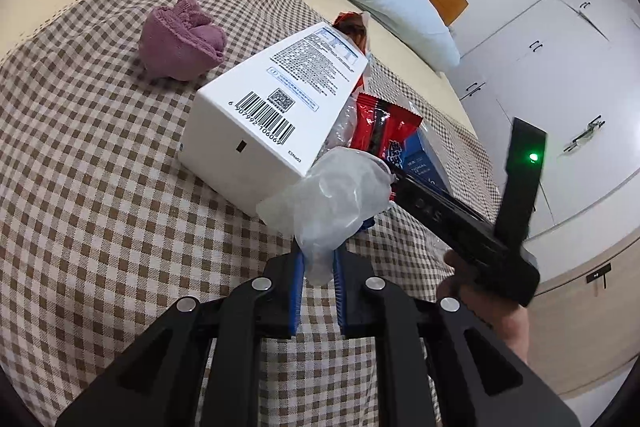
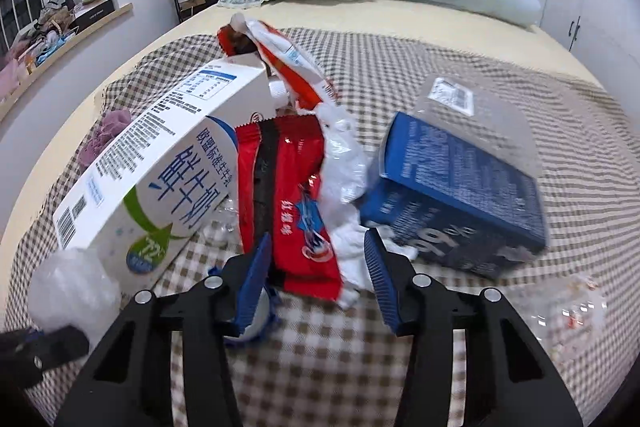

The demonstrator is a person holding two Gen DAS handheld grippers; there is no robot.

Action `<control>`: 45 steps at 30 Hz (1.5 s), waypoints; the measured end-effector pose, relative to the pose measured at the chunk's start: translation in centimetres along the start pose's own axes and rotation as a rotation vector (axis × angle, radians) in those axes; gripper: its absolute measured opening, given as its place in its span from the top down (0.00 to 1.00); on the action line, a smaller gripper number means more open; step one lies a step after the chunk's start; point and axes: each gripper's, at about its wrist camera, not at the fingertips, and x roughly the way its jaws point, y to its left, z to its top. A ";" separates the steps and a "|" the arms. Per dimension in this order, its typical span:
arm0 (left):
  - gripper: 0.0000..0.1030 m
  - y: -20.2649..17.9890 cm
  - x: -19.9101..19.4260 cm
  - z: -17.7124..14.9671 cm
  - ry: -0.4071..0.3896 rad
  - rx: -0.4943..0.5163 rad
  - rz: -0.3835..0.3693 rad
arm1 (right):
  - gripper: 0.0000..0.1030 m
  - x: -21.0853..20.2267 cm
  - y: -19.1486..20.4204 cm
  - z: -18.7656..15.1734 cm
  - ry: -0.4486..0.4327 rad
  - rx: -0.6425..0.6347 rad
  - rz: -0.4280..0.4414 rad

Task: Collect trash
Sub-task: 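Grasp the clear plastic bag with left tool while right tool grasps red chip bag, then carry the plastic bag and red chip bag with both tools over the bin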

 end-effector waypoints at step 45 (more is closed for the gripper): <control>0.90 -24.5 3.8 -39.0 0.667 0.580 -0.087 | 0.92 -28.0 -22.9 -54.6 0.373 0.572 -0.370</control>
